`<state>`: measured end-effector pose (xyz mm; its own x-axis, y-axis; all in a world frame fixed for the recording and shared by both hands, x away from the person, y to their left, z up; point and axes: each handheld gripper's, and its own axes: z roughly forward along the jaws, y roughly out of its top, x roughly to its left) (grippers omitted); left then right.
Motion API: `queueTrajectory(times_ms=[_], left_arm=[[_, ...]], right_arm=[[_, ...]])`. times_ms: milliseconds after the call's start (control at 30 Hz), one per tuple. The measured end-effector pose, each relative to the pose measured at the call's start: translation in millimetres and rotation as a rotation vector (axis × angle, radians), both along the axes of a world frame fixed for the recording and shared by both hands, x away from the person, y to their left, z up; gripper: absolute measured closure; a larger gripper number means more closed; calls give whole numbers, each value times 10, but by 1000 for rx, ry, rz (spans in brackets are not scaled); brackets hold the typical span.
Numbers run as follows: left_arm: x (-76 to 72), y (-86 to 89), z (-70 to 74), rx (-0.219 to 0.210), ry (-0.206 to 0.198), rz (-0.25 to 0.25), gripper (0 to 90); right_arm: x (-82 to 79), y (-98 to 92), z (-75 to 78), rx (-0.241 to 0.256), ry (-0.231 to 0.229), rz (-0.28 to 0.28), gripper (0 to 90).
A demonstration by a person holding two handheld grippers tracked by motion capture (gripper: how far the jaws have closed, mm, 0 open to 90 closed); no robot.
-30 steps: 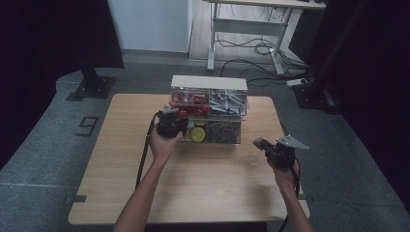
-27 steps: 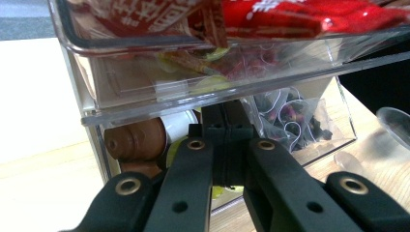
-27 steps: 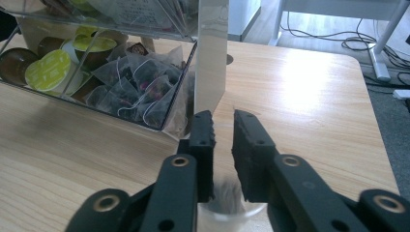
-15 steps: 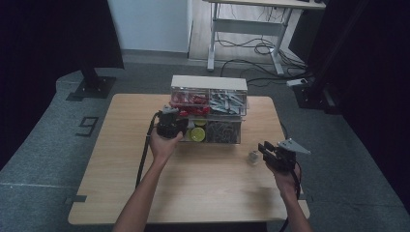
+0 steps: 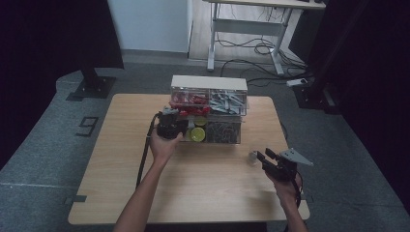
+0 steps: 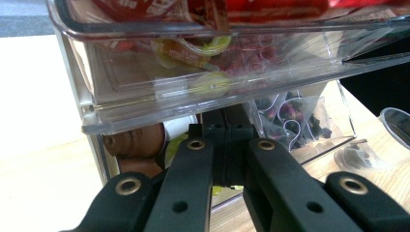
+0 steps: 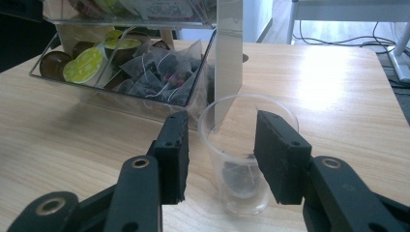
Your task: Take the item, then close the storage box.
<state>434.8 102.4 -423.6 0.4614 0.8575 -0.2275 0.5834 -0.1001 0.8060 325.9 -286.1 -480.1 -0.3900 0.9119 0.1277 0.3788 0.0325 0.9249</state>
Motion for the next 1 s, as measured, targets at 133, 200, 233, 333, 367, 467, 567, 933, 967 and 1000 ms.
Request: queueTrajectory(times_ms=[133, 200, 233, 333, 367, 467, 567, 933, 967, 1000], left_arm=[[-5, 0, -1, 0, -1, 0, 900], [-10, -1, -8, -3, 0, 1, 900], [-13, -1, -13, -4, 0, 0, 900], [-18, 0, -28, -2, 3, -3, 900], [-19, 0, -33, -5, 5, -2, 900], [-23, 4, -51, -7, 7, -3, 900], [-28, 6, -71, -5, 10, -4, 900], [-60, 11, -131, -11, 14, -5, 900], [-65, 11, -140, -11, 16, -6, 900], [-69, 11, -149, -12, 18, -7, 900]], right_arm=[[-42, -2, -41, 6, 3, 9, 554], [-60, 1, -61, 6, 4, 11, 552], [-69, 2, -68, 8, 5, 13, 552], [-88, 12, -94, 8, 8, 18, 552], [-92, 16, -101, 5, 12, 20, 551], [-103, 23, -121, 3, 15, 23, 551], [-114, 26, -131, -1, 17, 24, 551], [-153, 24, -177, -5, 26, 26, 554], [-155, 27, -184, -5, 27, 26, 554], [-158, 28, -192, -9, 28, 26, 554]])
